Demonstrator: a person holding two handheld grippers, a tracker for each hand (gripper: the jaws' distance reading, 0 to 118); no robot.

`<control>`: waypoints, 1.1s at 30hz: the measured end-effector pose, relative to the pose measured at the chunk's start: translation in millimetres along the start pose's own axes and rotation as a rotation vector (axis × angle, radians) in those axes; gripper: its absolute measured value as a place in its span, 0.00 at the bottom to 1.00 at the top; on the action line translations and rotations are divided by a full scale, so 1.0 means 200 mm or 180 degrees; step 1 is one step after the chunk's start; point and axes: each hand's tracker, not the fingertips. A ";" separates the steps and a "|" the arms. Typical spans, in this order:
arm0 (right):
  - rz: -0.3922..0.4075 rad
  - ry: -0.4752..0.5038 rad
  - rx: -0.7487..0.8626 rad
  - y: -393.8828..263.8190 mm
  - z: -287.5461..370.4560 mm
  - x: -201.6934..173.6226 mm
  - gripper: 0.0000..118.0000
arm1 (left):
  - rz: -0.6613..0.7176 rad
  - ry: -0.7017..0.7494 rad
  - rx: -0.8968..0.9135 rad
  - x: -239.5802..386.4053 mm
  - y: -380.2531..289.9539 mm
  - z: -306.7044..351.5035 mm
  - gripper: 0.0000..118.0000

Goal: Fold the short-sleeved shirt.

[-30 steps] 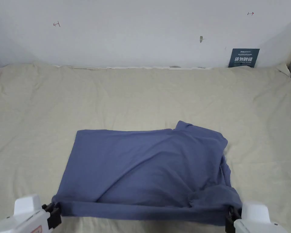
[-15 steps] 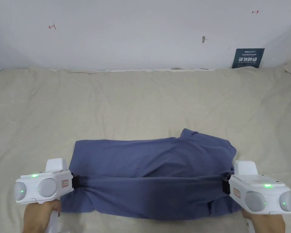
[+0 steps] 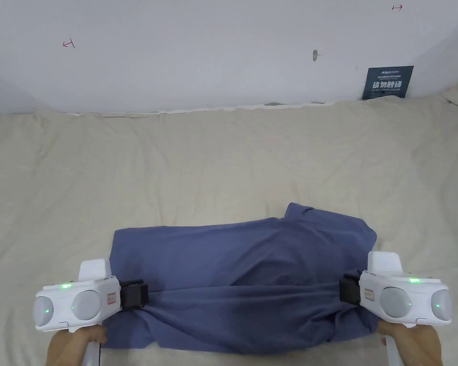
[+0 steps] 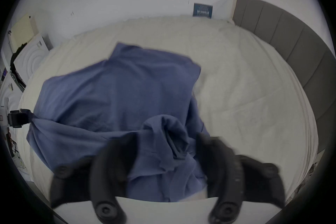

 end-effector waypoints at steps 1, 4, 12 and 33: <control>-0.0032 -0.0003 0.0154 0.01 0.08 0.01 0.86 | 0.0052 -0.0027 0.0217 0.01 0.01 0.09 1.00; -0.0078 0.0061 0.0680 0.02 0.34 0.02 0.89 | 0.0089 -0.0111 0.0725 0.03 0.01 0.35 0.98; 0.0177 -0.0175 0.1773 -0.17 0.96 0.00 0.89 | -0.0069 -0.0064 0.1956 0.14 -0.22 0.90 0.96; 0.0232 -0.0226 0.1921 -0.32 1.08 0.08 0.01 | -0.0085 -0.0066 0.0622 0.02 -0.22 0.58 0.00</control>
